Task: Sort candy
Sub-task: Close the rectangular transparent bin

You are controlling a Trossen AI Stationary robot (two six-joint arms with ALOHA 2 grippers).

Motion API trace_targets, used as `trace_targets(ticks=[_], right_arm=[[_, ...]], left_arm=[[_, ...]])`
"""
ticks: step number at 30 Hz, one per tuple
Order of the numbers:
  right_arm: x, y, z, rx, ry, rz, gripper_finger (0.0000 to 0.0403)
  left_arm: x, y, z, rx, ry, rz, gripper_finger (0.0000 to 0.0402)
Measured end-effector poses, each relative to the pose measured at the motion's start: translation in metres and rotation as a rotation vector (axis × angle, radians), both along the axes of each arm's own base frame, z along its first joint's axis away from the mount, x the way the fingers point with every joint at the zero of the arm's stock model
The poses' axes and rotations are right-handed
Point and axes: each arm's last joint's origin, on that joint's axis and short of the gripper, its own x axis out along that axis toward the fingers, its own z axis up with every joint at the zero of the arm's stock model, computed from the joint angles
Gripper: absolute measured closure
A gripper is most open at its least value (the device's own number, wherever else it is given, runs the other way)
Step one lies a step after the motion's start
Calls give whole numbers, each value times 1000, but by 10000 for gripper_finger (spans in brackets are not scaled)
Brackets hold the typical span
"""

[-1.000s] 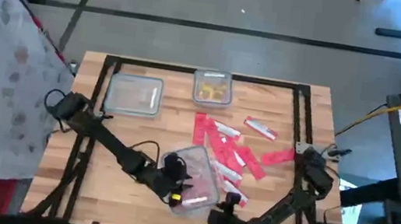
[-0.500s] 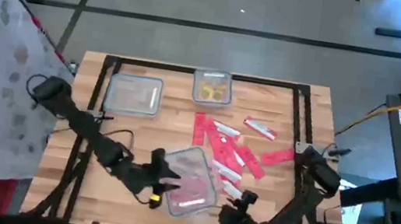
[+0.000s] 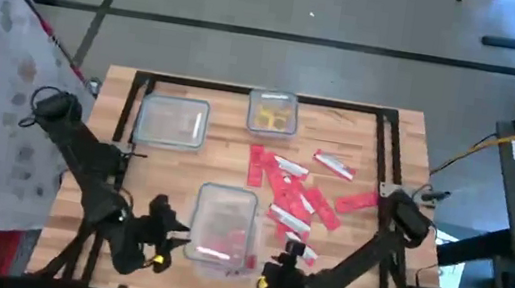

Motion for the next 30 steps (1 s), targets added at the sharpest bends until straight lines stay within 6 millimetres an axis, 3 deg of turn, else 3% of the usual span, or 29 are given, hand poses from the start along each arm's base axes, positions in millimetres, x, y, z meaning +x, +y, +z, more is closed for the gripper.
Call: trace_targets(ticks=[5,12,17,23,30], right_arm=[[-2,2,3,18,-8,-19,286],[3,26,-9,213,-78,160,286],[11,21,-29,297,-134,194,286],[13,16,-44,309,-206,236,286],[9,13,-46,249,-223,238,286]], left_arm=[[-7,4,-4,13,36,43,273],[-14,48,-11,193,164,332,273],[11,75,-11,294,201,369,273],[49,109,-23,314,281,267,273],[66,158,-39,249,391,265,273]])
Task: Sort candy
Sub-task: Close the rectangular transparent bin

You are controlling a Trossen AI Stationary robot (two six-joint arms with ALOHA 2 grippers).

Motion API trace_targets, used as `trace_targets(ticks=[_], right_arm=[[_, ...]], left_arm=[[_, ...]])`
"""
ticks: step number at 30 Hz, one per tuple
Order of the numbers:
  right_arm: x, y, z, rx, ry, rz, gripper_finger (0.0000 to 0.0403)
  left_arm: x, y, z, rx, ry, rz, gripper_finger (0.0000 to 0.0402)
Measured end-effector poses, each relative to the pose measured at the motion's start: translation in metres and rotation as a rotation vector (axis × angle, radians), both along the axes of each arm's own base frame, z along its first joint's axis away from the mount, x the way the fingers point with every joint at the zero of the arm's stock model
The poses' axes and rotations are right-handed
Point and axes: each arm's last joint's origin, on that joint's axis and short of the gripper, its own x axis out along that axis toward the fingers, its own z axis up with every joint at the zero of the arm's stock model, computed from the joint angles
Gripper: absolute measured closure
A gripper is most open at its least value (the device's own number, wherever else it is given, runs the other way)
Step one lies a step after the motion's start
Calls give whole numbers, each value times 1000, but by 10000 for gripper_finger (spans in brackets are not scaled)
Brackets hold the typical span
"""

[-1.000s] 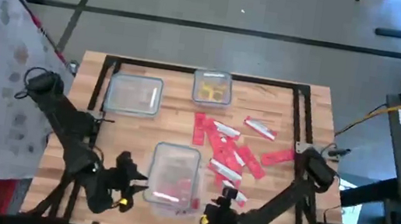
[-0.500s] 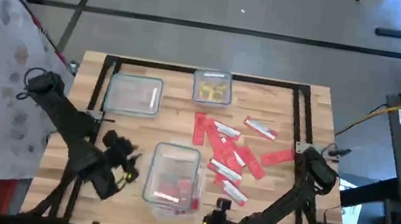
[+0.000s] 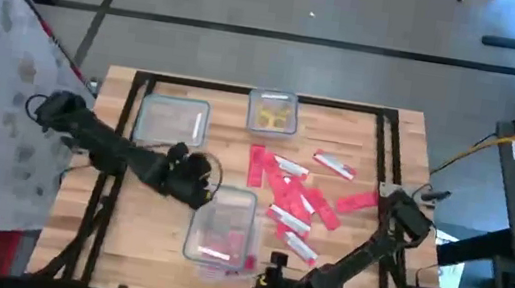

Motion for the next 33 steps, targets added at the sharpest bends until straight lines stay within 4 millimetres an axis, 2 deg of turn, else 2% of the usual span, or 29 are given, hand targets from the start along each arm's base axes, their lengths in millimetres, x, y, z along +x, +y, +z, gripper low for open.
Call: trace_targets(ticks=[4,8,17,22,28,33], right_arm=[[-1,-2,0,-49,-6,10,286],[-4,-5,2,-92,2,-4,286],[-9,-13,0,-162,29,-66,286],[-16,-14,9,-174,19,-111,286],[-23,-11,23,-152,-17,-122,286],[-33,7,31,-23,-3,-38,286]], left_arm=[[9,12,-8,-180,-14,-98,273],[10,11,-18,-329,-43,-164,273],[3,-5,-21,-406,-23,-141,273],[-1,-8,-13,-450,-67,-106,273],[-12,-9,9,-416,-173,-92,273],[-28,-13,28,-418,-243,-79,273]])
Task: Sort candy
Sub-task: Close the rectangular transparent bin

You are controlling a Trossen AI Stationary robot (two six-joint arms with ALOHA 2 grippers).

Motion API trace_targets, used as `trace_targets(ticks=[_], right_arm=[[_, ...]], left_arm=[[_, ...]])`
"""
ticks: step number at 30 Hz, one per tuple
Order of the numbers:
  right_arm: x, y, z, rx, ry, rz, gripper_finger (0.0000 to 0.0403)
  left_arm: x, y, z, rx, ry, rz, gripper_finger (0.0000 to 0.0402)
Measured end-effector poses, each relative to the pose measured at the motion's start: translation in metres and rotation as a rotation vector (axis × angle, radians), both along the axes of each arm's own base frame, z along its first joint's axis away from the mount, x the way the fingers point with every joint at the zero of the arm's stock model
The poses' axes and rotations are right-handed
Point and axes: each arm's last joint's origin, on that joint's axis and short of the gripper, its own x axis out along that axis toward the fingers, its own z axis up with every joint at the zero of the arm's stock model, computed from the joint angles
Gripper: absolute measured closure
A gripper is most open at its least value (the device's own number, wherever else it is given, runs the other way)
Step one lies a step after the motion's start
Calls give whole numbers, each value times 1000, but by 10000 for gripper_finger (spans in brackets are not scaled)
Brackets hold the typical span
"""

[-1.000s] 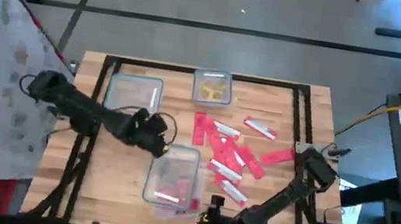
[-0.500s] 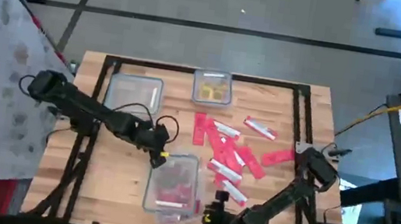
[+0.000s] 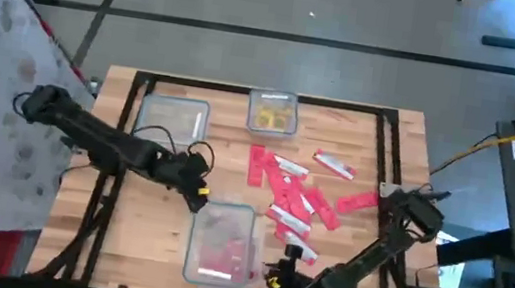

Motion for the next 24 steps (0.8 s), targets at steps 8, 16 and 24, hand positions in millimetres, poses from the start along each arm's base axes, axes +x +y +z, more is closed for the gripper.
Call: trace_targets(ticks=[8,16,24], right_arm=[[0,10,-18,20,-10,-4,286],[21,-10,-20,-18,-22,-59,286],[27,-19,-19,-53,-8,-71,286]], left_arm=[[-25,-37,-17,-74,118,-6,273],[-38,-74,-54,-182,176,27,273],[-30,-92,-67,-221,113,19,273]])
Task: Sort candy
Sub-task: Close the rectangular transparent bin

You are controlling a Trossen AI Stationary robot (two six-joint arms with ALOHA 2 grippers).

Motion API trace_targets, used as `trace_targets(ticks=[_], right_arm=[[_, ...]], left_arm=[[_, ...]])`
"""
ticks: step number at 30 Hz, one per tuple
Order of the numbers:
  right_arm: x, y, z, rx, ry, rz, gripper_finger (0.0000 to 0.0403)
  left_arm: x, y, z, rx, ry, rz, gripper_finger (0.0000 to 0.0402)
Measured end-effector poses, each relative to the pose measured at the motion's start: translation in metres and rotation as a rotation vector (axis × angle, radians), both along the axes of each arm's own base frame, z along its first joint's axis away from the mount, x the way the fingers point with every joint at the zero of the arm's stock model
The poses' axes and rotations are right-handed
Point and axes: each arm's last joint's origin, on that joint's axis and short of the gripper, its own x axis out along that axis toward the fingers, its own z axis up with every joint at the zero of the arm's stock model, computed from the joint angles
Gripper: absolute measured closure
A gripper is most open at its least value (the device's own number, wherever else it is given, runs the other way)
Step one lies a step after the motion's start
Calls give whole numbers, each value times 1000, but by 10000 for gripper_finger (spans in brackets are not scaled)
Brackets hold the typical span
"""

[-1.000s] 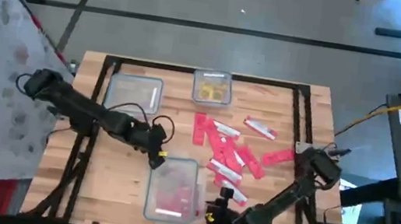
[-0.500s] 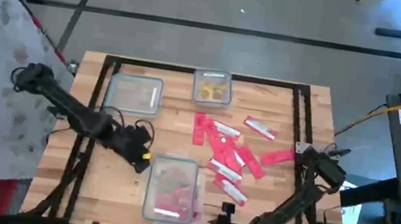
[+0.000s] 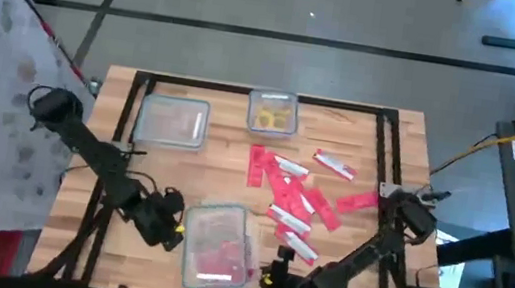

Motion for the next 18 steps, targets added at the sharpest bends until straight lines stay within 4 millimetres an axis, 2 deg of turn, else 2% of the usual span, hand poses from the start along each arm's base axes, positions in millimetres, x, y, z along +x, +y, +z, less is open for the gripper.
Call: trace_targets(ticks=[8,18], right_arm=[[-21,-10,16,-71,35,-120,286],[-36,-4,11,-79,11,-163,286]], left_arm=[[7,-3,6,21,-144,49,273],[12,-6,10,37,-223,40,273]])
